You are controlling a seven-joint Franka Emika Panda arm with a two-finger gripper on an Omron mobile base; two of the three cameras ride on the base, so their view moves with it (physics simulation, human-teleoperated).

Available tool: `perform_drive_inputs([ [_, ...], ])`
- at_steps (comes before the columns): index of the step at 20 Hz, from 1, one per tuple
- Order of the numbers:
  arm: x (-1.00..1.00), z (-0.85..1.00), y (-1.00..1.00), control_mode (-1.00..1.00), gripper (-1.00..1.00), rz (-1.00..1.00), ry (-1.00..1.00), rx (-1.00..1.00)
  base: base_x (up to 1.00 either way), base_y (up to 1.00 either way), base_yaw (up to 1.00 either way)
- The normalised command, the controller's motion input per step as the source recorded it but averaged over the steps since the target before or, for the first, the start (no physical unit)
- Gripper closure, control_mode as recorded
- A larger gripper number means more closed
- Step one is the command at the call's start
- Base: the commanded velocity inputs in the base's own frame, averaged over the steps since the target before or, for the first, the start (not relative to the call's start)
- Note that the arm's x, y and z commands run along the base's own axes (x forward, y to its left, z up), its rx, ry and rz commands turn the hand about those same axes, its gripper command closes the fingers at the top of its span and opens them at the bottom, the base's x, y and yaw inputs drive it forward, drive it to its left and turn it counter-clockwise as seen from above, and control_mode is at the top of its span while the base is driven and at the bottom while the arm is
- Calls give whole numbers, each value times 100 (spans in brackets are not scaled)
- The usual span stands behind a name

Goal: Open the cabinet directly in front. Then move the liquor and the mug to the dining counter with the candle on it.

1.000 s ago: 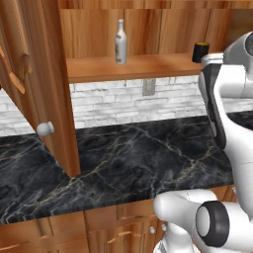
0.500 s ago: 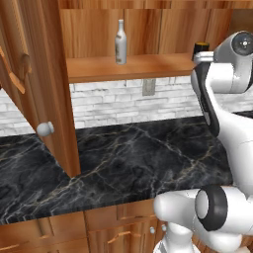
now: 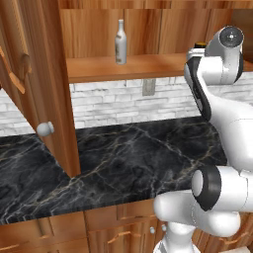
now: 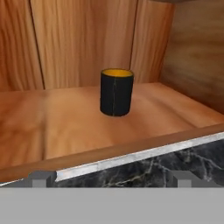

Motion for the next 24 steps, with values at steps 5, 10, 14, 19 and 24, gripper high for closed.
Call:
perform_drive_inputs([
  [5,51,-5,-14,-100,-100,0,3,2,0,0,0],
  [10,42,-9,-31,-100,-100,0,0,3,0,0,0],
  [14,31,-12,-26,-100,-100,0,0,2,0,0,0],
  [19,35,-17,-12,-100,-100,0,0,1,0,0,0],
  [24,40,-17,-5,-100,-100,0,0,0,0,0,0],
])
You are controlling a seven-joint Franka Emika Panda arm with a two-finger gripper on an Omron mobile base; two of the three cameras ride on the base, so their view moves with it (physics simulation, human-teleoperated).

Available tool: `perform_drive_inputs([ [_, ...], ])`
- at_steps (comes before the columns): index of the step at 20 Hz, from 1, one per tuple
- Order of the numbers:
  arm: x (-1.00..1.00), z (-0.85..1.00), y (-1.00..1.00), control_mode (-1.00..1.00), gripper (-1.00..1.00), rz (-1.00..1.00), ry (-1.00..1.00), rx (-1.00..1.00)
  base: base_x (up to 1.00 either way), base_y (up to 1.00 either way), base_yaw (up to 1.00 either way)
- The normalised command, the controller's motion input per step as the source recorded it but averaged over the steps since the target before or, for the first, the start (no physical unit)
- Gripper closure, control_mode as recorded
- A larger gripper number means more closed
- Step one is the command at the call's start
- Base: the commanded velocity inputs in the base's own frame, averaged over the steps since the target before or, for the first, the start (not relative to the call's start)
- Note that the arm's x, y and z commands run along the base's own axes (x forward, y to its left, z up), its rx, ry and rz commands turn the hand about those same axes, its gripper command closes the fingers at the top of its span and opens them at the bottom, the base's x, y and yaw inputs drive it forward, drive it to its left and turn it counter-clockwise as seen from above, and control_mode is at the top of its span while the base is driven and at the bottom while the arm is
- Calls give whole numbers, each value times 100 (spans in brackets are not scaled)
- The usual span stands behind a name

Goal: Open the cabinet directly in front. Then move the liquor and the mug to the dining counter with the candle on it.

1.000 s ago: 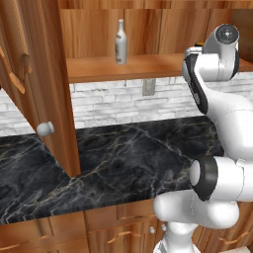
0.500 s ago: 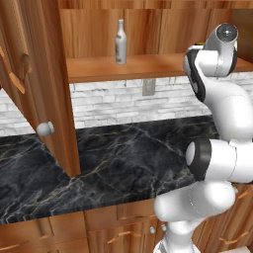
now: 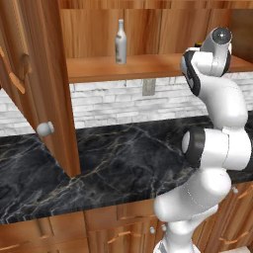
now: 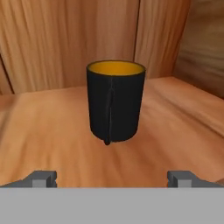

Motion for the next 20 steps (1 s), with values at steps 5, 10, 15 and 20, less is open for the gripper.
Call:
perform_drive_inputs([
  [5,42,-13,-13,-100,-100,0,0,1,0,0,0],
  [10,43,-9,-23,-100,-100,0,0,1,0,0,0],
  [15,37,-7,-14,-100,100,0,0,1,0,0,0],
  [20,10,0,0,-100,100,0,0,0,0,0,0],
])
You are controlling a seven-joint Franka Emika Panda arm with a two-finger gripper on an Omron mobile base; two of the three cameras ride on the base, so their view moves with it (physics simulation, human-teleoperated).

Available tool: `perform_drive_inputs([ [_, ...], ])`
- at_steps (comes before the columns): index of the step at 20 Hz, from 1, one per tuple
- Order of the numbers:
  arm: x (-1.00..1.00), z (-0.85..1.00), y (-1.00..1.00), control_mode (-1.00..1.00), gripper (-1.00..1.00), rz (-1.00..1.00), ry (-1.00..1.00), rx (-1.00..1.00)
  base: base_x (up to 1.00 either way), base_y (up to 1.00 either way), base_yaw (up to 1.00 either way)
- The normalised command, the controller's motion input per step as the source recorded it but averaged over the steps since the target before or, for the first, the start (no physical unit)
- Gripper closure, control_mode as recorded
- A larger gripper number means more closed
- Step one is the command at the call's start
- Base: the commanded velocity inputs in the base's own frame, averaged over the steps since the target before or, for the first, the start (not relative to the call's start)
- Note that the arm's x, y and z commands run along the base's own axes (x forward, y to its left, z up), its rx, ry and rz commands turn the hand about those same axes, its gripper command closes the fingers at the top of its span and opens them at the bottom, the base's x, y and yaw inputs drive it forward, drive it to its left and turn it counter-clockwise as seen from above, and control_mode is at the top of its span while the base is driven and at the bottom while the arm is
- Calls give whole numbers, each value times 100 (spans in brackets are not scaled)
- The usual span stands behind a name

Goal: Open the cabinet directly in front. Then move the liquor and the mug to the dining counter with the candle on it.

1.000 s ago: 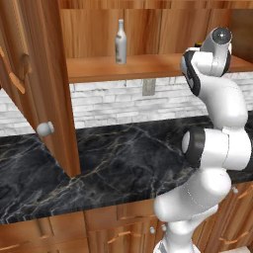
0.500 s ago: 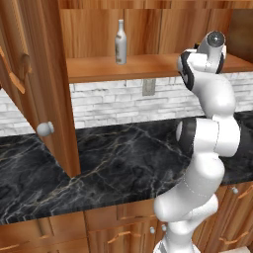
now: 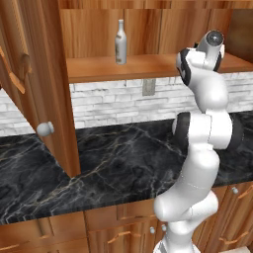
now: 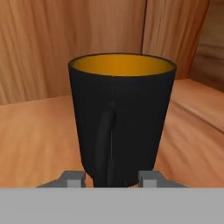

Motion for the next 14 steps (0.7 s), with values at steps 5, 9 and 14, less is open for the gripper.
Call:
perform_drive_inputs([
  [5,-17,-1,24,-100,100,1,-5,0,0,0,0],
  [9,-48,-18,70,-100,100,8,-19,-3,0,0,0],
  [14,-70,-22,69,-100,100,11,-21,-6,0,0,0],
])
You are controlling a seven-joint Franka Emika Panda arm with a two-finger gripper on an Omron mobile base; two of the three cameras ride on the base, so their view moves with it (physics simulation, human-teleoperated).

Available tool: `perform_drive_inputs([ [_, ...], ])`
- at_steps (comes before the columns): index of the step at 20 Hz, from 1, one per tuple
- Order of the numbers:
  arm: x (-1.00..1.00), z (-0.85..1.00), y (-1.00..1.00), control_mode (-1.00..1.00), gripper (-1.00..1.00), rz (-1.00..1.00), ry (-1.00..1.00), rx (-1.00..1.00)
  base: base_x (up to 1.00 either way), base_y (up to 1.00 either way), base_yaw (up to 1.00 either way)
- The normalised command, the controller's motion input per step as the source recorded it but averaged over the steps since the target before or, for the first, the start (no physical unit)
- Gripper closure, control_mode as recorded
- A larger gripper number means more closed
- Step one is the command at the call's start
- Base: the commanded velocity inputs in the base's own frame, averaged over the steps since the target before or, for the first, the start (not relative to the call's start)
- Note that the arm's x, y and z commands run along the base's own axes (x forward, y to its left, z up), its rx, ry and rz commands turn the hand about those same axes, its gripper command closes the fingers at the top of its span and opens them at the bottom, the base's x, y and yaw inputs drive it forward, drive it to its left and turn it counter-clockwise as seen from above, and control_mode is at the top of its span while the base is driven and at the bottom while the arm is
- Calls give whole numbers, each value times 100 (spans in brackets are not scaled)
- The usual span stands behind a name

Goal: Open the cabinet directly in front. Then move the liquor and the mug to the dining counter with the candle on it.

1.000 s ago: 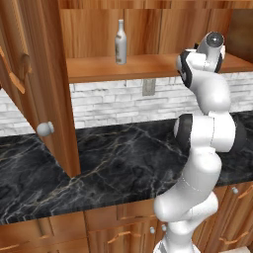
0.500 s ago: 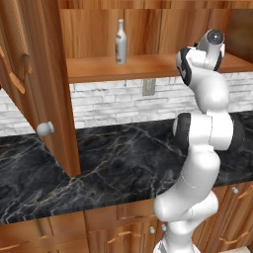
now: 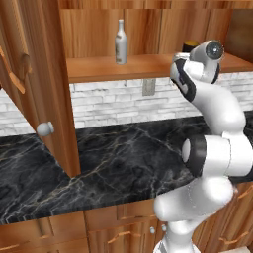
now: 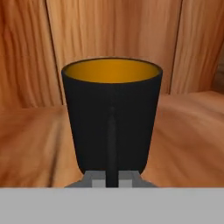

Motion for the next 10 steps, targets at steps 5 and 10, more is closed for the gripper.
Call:
perform_drive_inputs([
  [5,-99,23,7,-100,100,11,-17,-1,0,0,0],
  [10,-93,60,-8,-100,100,12,-20,0,0,0,0],
])
